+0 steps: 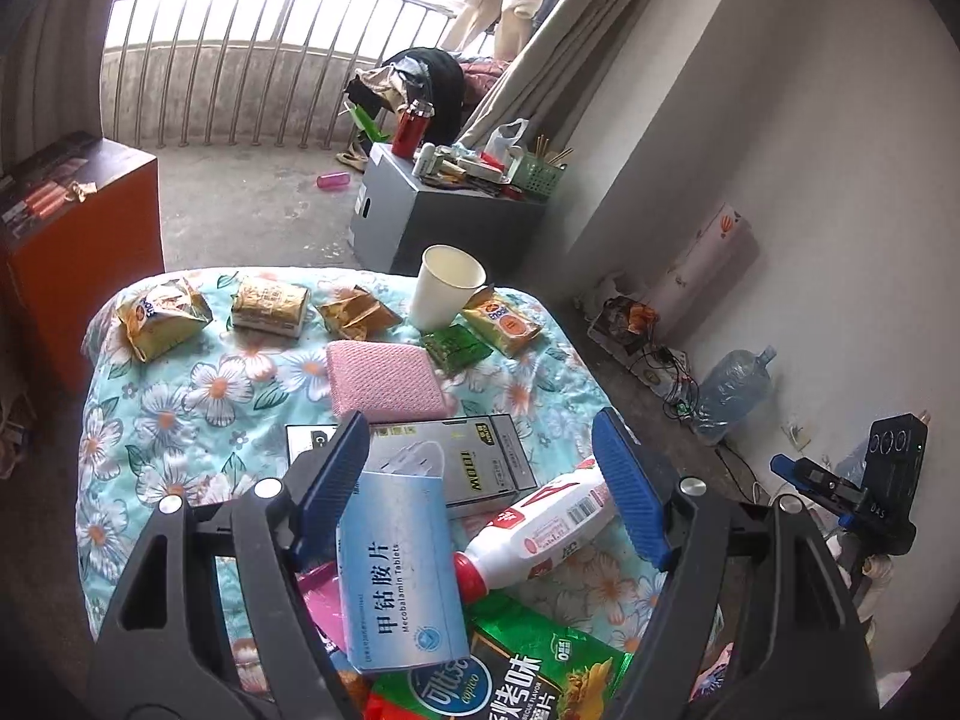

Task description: Collect trash

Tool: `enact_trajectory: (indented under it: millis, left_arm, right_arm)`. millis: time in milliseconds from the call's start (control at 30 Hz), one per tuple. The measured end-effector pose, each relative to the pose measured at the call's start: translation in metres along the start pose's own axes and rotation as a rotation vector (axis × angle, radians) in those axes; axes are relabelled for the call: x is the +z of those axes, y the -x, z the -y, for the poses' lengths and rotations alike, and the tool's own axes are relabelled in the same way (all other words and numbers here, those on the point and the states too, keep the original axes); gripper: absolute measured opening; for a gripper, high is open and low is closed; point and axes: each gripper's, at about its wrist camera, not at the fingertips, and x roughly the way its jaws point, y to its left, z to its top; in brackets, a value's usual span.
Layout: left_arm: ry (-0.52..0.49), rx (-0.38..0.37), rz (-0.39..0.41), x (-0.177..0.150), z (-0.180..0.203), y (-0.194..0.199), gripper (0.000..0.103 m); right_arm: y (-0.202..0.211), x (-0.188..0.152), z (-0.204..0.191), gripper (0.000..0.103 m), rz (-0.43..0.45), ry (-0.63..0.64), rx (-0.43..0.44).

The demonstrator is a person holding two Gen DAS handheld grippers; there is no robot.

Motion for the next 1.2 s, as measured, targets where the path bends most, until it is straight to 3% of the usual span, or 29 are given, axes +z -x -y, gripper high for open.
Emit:
enact_trajectory:
  millis: [433, 667, 867, 1000, 1133, 1200]
  left_arm:
    - [0.379, -0.150, -0.249, 0.028, -0.118, -0.136, 0.066]
    - [0.381, -0.078, -0.335, 0.032, -0.139, -0.190, 0.062]
    - [0.380, -0.080, -0.414, 0.025, -0.143, -0.217, 0.056]
    - [0.384, -0.095, -0.422, 0.024, -0.143, -0.223, 0.054]
    - [0.396, -0.120, -0.421, 0.026, -0.145, -0.225, 0.038]
    - [0.388, -0.124, -0.413, 0.027, -0.143, -0.225, 0.035]
  right_arm:
    - [-0.059, 0.015, -0.001, 0.066, -0.103, -0.057, 0.011]
    - [-0.069, 0.010, 0.012, 0.066, -0.133, -0.092, -0.016]
    - [-0.076, 0.009, 0.020, 0.066, -0.148, -0.111, -0.027]
    - [-0.082, 0.008, 0.018, 0.066, -0.163, -0.105, -0.013]
    - [-0.088, 0.009, 0.012, 0.066, -0.170, -0.096, 0.001]
    - [-0.091, 0.009, 0.010, 0.066, -0.171, -0.096, 0.003]
